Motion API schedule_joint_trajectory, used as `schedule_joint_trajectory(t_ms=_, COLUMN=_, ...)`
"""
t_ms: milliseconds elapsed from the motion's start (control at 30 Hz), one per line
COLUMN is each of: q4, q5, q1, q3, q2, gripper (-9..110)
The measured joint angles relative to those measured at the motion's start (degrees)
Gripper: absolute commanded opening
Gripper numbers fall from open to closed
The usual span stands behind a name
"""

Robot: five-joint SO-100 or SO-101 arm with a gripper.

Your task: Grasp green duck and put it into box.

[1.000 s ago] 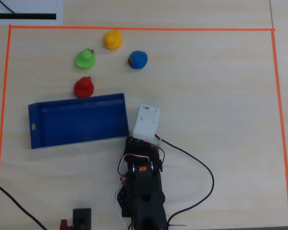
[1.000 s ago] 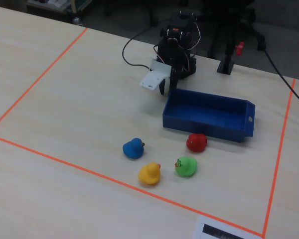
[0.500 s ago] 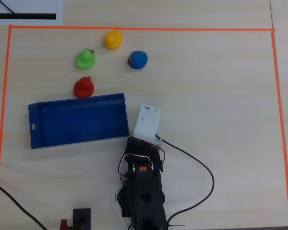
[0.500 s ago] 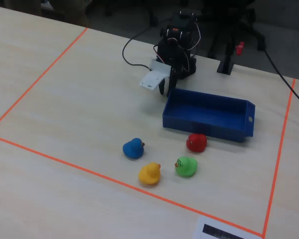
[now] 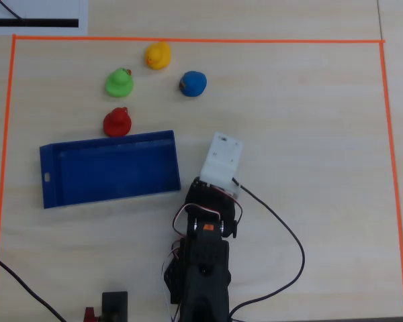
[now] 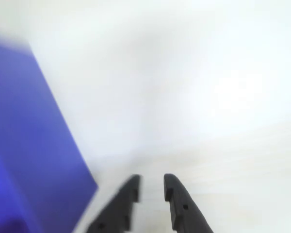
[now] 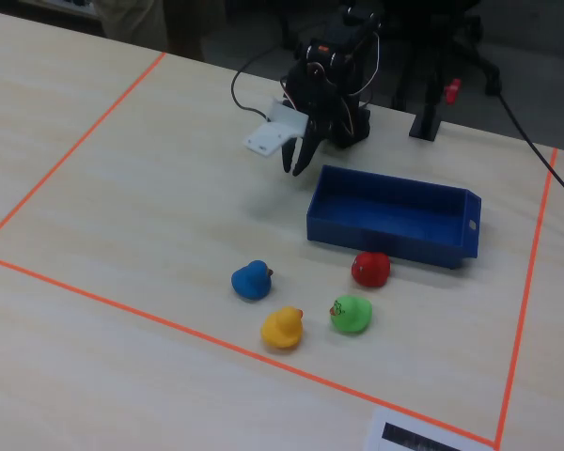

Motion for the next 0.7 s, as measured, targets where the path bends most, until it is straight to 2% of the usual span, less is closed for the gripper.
schedule_joint_trajectory(t_ms=33, q4=-0.4, q5=0.0, q1=1.5, q3=-5.1, q2=-3.5, gripper=27)
schedule_joint_trajectory(t_ms=233, q4=0.1, q5=0.2, q1=2.8, q3=-39.1, q2=-24.2, gripper=35)
schedule_joint_trajectory(t_ms=467, q4=1.0, q5=3.6, q1=0.4, q3=-72.9, q2=-42.8, gripper=37)
schedule_joint_trajectory(t_ms=700, q4=3.7, q5=8.3, q1=-4.8, q3=-95.4, q2=-57.2, gripper=38)
